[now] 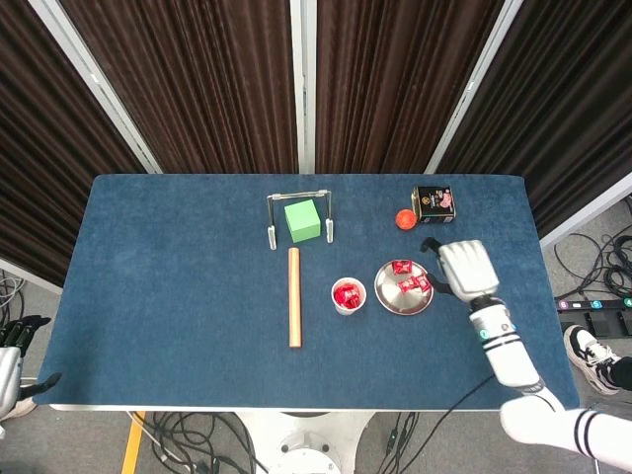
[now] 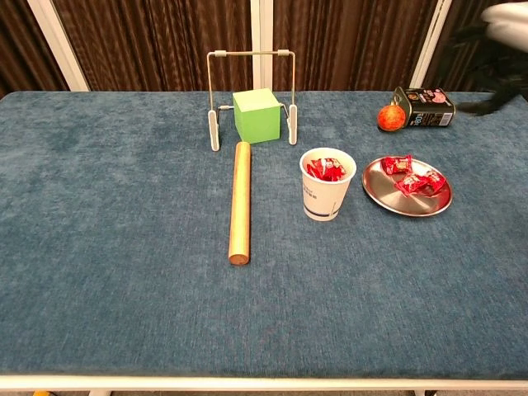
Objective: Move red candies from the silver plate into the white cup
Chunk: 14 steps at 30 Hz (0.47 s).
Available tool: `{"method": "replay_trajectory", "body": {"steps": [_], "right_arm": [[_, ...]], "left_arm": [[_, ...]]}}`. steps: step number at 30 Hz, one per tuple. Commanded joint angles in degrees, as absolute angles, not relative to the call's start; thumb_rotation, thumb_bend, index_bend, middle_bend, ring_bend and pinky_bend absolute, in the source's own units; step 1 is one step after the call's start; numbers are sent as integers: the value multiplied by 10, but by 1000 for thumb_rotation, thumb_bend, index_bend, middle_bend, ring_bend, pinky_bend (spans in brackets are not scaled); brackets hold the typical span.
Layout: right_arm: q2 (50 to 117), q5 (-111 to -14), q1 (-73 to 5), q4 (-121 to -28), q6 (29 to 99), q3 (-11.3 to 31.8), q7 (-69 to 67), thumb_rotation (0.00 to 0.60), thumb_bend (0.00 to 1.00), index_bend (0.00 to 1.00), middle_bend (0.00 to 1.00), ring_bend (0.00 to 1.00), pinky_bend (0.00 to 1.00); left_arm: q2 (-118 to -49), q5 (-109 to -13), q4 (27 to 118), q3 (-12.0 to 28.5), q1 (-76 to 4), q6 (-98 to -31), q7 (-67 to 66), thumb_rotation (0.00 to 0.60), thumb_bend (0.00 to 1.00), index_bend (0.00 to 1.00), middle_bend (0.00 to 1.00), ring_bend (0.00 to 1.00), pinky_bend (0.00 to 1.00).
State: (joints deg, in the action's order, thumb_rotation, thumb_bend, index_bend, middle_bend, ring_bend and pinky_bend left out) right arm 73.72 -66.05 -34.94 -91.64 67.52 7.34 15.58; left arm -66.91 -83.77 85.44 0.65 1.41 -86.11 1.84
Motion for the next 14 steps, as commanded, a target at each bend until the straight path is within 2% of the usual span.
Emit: {"method": "replay_trajectory", "body": {"steps": [1,4,6,10,14], "right_arm": [[676,-723,-256,-938,768,27,80,600,214,296,409,360,547],[653,-760,-202,-933,817,-2,24,600,214,142,209,118,260],[642,-781,-168,-929,845,-19,-9,600,214,62,125,27,138],[637,-810,-117,-917,891,-42,-36,600,213,7,60,0,57],[639,-829,-86,-913,917,-49,-47,600,214,6,54,0,39]], "left_arm": [[-670,-841,859,12,10,-865,10,600,0,267,283,197,214],[-675,-846,866,20,3,-872,-4,600,0,267,283,197,214],[-679,-851,869,26,-1,-881,-15,600,0,267,281,197,214],[-677,-856,881,28,-5,-884,-38,600,0,267,278,197,214],[-677,-860,886,28,-7,-887,-48,600,0,267,278,197,213]]}}
